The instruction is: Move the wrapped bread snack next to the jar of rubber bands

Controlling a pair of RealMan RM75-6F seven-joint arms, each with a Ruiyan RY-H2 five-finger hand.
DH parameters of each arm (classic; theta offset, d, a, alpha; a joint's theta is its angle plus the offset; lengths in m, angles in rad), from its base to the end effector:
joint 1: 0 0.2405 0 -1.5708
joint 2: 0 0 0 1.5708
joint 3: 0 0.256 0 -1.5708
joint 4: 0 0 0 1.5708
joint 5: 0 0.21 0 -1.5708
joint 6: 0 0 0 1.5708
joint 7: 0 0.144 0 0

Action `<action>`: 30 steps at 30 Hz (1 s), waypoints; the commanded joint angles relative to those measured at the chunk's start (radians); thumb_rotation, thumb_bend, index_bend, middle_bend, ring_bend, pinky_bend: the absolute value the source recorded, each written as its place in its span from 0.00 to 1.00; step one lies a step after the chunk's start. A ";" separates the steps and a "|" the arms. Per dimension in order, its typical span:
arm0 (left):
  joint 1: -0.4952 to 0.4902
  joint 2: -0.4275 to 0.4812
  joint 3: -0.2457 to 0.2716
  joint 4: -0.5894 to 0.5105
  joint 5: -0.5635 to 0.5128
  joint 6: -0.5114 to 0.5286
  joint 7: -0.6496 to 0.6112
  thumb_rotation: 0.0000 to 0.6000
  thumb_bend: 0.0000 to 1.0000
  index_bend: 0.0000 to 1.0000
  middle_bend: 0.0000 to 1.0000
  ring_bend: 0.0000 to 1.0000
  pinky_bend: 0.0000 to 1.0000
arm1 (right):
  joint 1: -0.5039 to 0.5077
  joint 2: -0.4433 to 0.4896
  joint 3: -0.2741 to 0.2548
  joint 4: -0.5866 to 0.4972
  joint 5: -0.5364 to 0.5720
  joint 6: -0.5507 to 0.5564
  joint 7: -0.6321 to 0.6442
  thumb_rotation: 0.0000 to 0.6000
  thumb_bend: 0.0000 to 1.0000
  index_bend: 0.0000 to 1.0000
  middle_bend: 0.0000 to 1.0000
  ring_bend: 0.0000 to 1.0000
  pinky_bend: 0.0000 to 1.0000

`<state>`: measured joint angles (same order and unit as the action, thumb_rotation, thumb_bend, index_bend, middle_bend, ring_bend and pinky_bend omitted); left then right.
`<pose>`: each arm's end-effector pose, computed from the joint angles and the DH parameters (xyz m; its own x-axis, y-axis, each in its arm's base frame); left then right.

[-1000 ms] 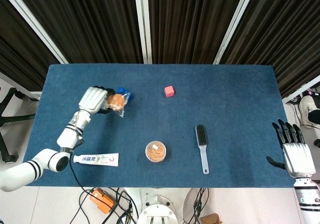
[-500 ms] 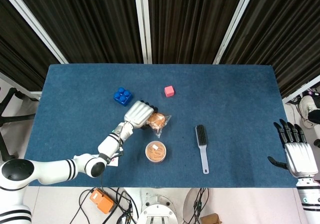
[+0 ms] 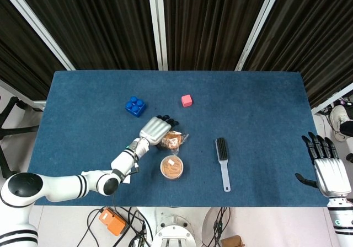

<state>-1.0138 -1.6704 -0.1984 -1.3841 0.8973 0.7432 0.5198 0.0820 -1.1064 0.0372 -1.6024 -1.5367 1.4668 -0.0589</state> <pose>-0.0688 0.3634 -0.0737 0.5904 0.3370 0.7334 0.7548 -0.5523 -0.3538 -0.3117 -0.1775 0.1579 0.4721 -0.0300 0.8810 -0.8812 -0.0434 0.4707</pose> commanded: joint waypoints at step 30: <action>0.759 0.419 0.369 -0.148 0.424 0.938 -0.434 1.00 0.10 0.00 0.00 0.00 0.04 | -0.014 -0.030 0.000 -0.033 0.032 0.002 -0.091 1.00 0.23 0.00 0.00 0.00 0.00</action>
<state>-0.3249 -1.2329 0.1118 -1.6377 1.1852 1.6171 0.1769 0.0691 -1.1348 0.0365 -1.6341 -1.5058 1.4677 -0.1499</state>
